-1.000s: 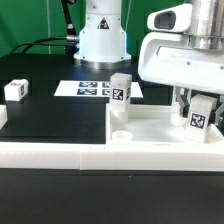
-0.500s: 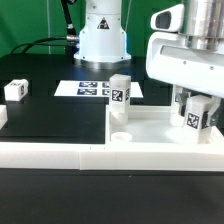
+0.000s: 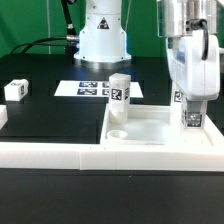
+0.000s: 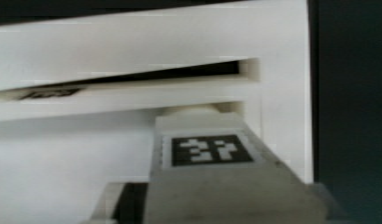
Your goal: Assemble square table
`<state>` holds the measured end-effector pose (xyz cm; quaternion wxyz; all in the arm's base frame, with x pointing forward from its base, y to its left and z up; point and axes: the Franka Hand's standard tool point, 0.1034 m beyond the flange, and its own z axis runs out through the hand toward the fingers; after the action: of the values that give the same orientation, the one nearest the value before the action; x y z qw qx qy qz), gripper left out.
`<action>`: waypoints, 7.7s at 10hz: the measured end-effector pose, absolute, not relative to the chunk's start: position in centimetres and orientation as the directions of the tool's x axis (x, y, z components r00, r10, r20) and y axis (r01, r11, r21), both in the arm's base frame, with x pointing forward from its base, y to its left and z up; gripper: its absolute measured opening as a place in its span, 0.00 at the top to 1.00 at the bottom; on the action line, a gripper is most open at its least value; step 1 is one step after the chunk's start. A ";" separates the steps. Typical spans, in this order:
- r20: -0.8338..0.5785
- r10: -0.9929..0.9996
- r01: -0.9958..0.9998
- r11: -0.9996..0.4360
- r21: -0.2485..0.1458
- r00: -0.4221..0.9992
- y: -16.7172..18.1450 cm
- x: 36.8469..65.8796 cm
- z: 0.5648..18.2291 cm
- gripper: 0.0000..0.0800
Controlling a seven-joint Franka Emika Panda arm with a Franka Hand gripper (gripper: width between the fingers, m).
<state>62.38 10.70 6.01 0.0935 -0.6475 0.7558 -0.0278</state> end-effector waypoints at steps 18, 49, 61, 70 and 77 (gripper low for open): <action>-0.176 -0.815 -0.813 0.573 -0.105 -0.552 9.2 62.1 5.7 0.20; 0.183 -0.248 -0.252 -0.968 0.004 0.951 -17.1 47.9 6.7 0.19; -0.375 -0.100 -0.098 -0.995 0.024 0.922 -20.8 41.0 2.5 0.19; -0.759 -0.066 -0.153 -0.987 -0.044 0.648 -19.9 39.4 2.9 0.19; -0.853 -0.101 -0.158 -0.987 0.022 0.512 -21.9 35.4 3.2 0.19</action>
Offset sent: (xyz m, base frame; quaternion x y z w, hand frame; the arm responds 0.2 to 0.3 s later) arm 0.0000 0.0000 0.0000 0.0000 0.0000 0.1296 0.9916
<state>35.44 -21.87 3.20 0.0293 -0.8689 0.0746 0.4884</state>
